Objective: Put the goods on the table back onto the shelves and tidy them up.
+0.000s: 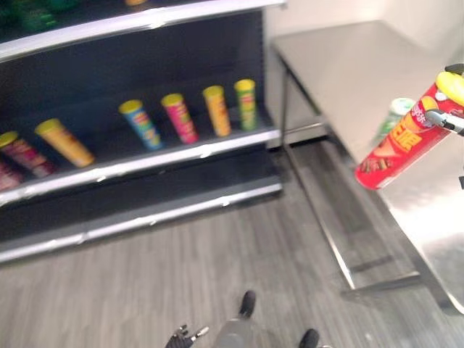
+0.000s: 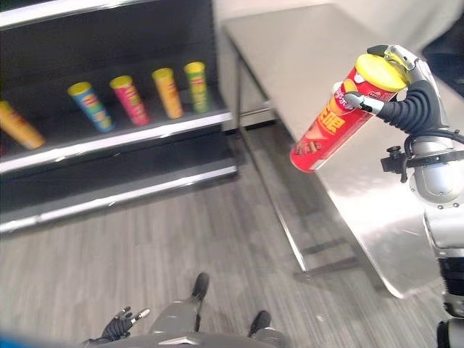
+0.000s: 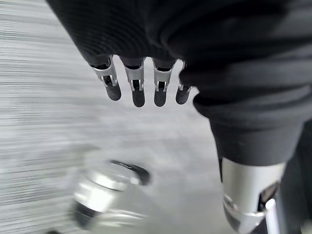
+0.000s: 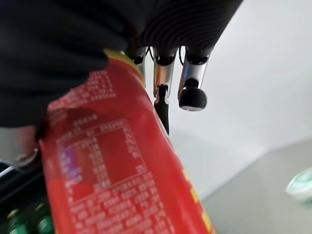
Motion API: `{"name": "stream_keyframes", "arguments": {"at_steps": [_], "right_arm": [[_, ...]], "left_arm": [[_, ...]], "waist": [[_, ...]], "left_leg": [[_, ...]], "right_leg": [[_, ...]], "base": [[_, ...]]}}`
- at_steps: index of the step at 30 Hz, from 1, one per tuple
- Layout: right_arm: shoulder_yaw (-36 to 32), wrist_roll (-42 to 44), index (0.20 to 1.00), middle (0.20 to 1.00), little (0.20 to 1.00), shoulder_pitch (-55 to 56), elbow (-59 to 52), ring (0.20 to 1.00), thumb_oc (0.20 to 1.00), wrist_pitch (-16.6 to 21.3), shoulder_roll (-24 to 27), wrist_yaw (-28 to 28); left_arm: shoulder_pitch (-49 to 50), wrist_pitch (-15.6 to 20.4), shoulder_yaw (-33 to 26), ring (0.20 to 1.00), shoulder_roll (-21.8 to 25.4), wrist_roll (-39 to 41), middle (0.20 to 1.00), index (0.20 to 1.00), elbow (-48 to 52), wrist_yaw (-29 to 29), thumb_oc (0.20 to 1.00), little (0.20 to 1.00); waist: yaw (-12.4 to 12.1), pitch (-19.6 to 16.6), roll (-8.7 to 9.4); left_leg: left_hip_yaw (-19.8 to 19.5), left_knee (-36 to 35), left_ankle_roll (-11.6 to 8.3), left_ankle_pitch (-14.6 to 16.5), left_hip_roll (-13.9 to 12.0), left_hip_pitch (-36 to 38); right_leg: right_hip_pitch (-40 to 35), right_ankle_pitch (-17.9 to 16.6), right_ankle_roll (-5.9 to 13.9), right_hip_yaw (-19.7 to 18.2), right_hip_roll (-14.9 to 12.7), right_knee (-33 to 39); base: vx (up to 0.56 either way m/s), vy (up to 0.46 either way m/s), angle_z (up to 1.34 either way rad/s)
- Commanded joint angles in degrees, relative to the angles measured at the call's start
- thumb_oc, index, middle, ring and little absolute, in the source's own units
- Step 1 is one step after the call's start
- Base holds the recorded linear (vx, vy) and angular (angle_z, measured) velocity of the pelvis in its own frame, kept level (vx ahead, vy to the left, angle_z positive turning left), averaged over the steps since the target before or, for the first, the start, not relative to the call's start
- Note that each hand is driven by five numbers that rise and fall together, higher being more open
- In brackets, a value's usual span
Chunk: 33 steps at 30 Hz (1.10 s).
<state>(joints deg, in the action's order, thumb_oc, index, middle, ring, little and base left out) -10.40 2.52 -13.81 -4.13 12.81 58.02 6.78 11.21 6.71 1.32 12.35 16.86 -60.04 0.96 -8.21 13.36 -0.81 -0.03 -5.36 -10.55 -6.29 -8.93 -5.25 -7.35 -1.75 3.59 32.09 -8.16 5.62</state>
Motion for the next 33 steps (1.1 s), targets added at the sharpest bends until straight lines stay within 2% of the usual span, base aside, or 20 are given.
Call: {"name": "stream_keyframes", "arguments": {"at_steps": [1,2,3,5,7,8,11,12,14,15,16,17,20,21,22,23,24,27,30,33], "right_arm": [[-2.8,-0.4,0.200,0.200,0.200,-2.3,-3.4,0.200,0.200,2.0,3.1,2.3],[-4.2,-0.8,0.200,0.200,0.200,-0.7,-4.2,0.200,0.200,1.7,3.1,2.1],[-5.2,-0.9,0.200,0.200,0.200,0.4,-4.5,0.200,0.200,1.7,2.9,2.0],[-7.1,-1.2,0.200,0.200,0.200,2.2,-5.6,0.200,0.200,1.3,2.0,1.7],[-8.5,-2.8,0.200,0.200,0.200,4.3,-6.7,0.200,0.200,0.3,0.6,1.3],[-8.7,-2.9,0.200,0.200,0.200,4.5,-6.8,0.200,0.200,0.2,0.5,1.3],[-8.1,-4.9,0.200,0.200,0.200,4.3,-7.2,0.200,0.200,-0.4,-0.9,1.8],[-8.5,-5.4,0.200,0.200,0.200,4.5,-7.6,0.200,0.200,-0.9,-1.5,2.1],[-9.5,-5.9,0.200,0.200,0.200,5.5,-7.8,0.200,0.200,-0.9,-2.1,2.9],[-11.6,-6.5,0.200,0.200,0.200,7.8,-8.1,0.200,0.200,-1.8,-2.9,2.4],[-12.6,-6.4,0.200,0.200,0.200,8.9,-8.0,0.200,0.200,-1.9,-2.9,2.6],[-12.8,-6.4,0.200,0.200,0.200,9.1,-8.1,0.200,0.200,-1.9,-2.9,2.6],[-13.9,-5.7,0.200,0.200,0.200,9.7,-8.1,0.200,0.200,-1.6,-3.2,2.7],[-14.2,-4.8,0.200,0.200,0.200,9.6,-7.8,0.200,0.200,-1.4,-3.3,2.6],[-14.2,-4.2,0.200,0.200,0.200,9.8,-7.7,0.200,0.200,-1.2,-3.5,2.3],[-14.2,-4.2,0.200,0.200,0.200,9.8,-7.7,0.200,0.200,-1.2,-3.5,2.3],[-13.9,-3.6,0.200,0.200,0.200,10.0,-7.5,0.200,0.200,-1.0,-3.6,1.9],[-13.0,-3.2,0.200,0.200,0.200,10.1,-7.6,0.200,0.200,-0.6,-4.4,1.4],[-10.7,-3.8,0.200,0.200,0.200,10.9,-8.1,0.200,0.200,-0.6,-4.8,-0.3],[-9.5,-3.7,0.200,0.200,0.200,12.4,-9.7,0.200,0.200,-0.4,-5.3,-2.0]], "left_arm": [[-2.9,1.7,1.0,1.000,3.0,1.1,1.000,1.000,2.7,0.7,1.000,1.000],[-2.9,1.5,1.0,1.000,3.4,0.5,1.000,1.000,2.4,0.5,1.000,1.000],[-2.9,1.4,1.0,1.000,3.5,0.0,1.000,1.000,2.1,0.3,1.000,1.000],[-2.9,1.1,1.2,1.000,3.9,-1.3,1.000,1.000,1.8,0.0,1.000,1.000],[-3.3,0.6,1.6,1.000,4.7,-2.9,1.000,1.000,1.4,-0.5,1.000,1.000],[-3.3,0.6,1.6,1.000,4.8,-3.0,1.000,1.000,1.3,-0.5,1.000,1.000],[-4.0,0.2,0.8,1.000,6.6,-4.4,1.000,1.000,0.7,0.0,1.000,1.000],[-4.5,0.1,0.5,1.000,7.5,-4.2,1.000,1.000,0.9,0.1,1.000,1.000],[-5.1,-0.2,0.5,1.000,8.3,-4.8,1.000,1.000,1.2,0.2,1.000,1.000],[-6.2,-0.6,1.8,1.000,8.9,-6.6,1.000,1.000,1.5,-0.3,1.000,1.000],[-6.5,-0.6,2.1,1.000,9.1,-6.8,1.000,1.000,1.7,-0.7,1.000,1.000],[-6.5,-0.6,2.2,1.000,9.1,-6.8,1.000,1.000,1.7,-0.7,1.000,1.000],[-7.8,-0.5,3.2,1.000,9.2,-7.8,1.000,1.000,1.0,-1.3,1.000,1.000],[-8.2,-0.5,3.9,1.000,9.1,-8.6,1.000,1.000,1.0,-1.7,1.000,1.000],[-8.4,-0.5,4.0,1.000,8.9,-8.9,1.000,1.000,0.5,-1.9,1.000,1.000],[-8.5,-0.5,4.0,1.000,8.9,-8.9,1.000,1.000,0.4,-1.9,1.000,1.000],[-8.8,-0.5,4.1,1.000,8.3,-9.0,1.000,1.000,0.1,-2.2,1.000,1.000],[-8.6,-0.6,4.0,1.000,7.6,-9.4,1.000,1.000,-0.5,-2.5,1.000,1.000],[-8.3,-0.9,3.7,1.000,6.8,-10.3,1.000,1.000,-0.8,-2.8,1.000,1.000],[-7.7,-1.0,4.1,1.000,6.3,-11.1,1.000,1.000,-0.4,-3.5,1.000,1.000]], "waist": [[2.0,-3.1,0.62],[3.1,-3.6,-0.03],[3.7,-4.4,-0.34],[4.1,-5.3,-0.65],[3.9,-6.2,0.50],[3.9,-6.2,0.79],[3.0,-6.2,2.90],[3.0,-5.9,2.89],[3.4,-5.7,3.04],[5.9,-5.0,2.72],[6.7,-4.8,2.37],[6.5,-4.8,2.31],[9.1,-3.8,1.38],[10.5,-2.9,1.62],[11.3,-2.6,1.93],[11.3,-2.6,1.92],[12.4,-2.0,2.48],[12.9,-1.8,2.81],[13.8,-1.5,3.56],[14.9,-1.8,4.15]], "left_leg": [[3.2,1.3,-2.02,-3.5,-10.4,3.2],[6.0,1.2,-2.85,-5.6,-12.7,3.7],[7.2,0.8,-3.53,-3.9,-13.1,4.6],[9.4,1.0,-2.99,-2.1,-12.4,4.8],[10.8,2.7,-1.00,2.5,-8.7,4.6],[10.8,2.8,-0.80,2.7,-8.3,4.5],[11.4,3.5,3.09,6.5,-2.4,4.1],[11.1,2.5,4.99,7.2,0.5,4.5],[10.7,1.3,5.97,7.3,2.0,5.2],[8.9,0.4,7.70,7.1,4.4,6.0],[8.0,0.4,8.06,7.2,4.9,6.3],[8.2,0.4,7.96,7.2,4.8,6.2],[5.2,0.4,8.54,7.7,6.1,7.7],[3.4,0.4,8.93,8.9,7.5,9.3],[2.6,0.4,9.14,9.4,8.4,10.2],[2.6,0.4,9.16,9.2,8.4,10.0],[1.1,0.4,9.77,10.5,10.6,12.2],[0.3,0.4,10.03,11.5,12.0,14.1],[-0.3,0.4,10.15,12.7,13.4,16.1],[-1.9,0.4,10.74,14.0,14.8,17.9]], "right_leg": [[-1.5,6.3,3.77,-4.0,-1.9,-1.9],[-1.7,5.8,4.65,-2.9,-3.3,-2.4],[-2.3,6.5,5.41,-3.1,-3.9,-2.4],[-3.0,5.4,6.64,-2.2,-5.4,-2.4],[-4.1,2.3,8.75,-0.7,-10.5,-3.5],[-4.0,2.2,8.98,-0.7,-10.9,-3.6],[-1.9,-4.4,10.79,-0.4,-18.1,-8.5],[-0.5,-8.8,10.62,-0.8,-20.9,-13.7],[0.9,-8.4,10.42,-2.4,-21.7,-17.3],[4.8,-6.9,7.86,-8.8,-18.3,-22.2],[6.8,-4.8,7.17,-11.8,-15.8,-23.3],[7.1,-4.5,7.06,-12.0,-15.8,-23.8],[11.4,0.7,5.48,-17.6,-8.8,-21.3],[13.5,1.9,5.35,-21.0,-4.6,-17.2],[14.6,1.1,5.51,-22.8,-2.1,-14.4],[14.5,0.6,5.48,-22.7,-2.1,-13.9],[17.6,-2.1,6.30,-24.6,0.9,-9.9],[19.0,-5.1,7.11,-23.2,2.6,-5.6],[20.8,-7.3,8.25,-18.4,4.1,-1.0],[21.2,-8.8,8.17,-18.2,4.9,-0.9]], "base": [[0.05,0.468,0.81],[0.14,0.475,0.80],[0.17,0.485,0.73],[0.17,0.494,0.81],[0.16,0.568,0.55],[0.08,0.360,0.48],[0.08,0.486,0.21],[0.09,0.468,0.08],[0.11,0.439,0.39],[0.17,0.509,0.82],[0.12,0.365,1.38],[0.12,0.179,1.21],[0.17,0.152,0.53],[0.27,0.140,0.31],[0.20,0.094,0.40],[0.26,0.114,0.29],[0.18,0.086,0.59],[0.24,0.080,0.63],[0.22,0.040,0.24],[0.28,0.021,0.11]]}}
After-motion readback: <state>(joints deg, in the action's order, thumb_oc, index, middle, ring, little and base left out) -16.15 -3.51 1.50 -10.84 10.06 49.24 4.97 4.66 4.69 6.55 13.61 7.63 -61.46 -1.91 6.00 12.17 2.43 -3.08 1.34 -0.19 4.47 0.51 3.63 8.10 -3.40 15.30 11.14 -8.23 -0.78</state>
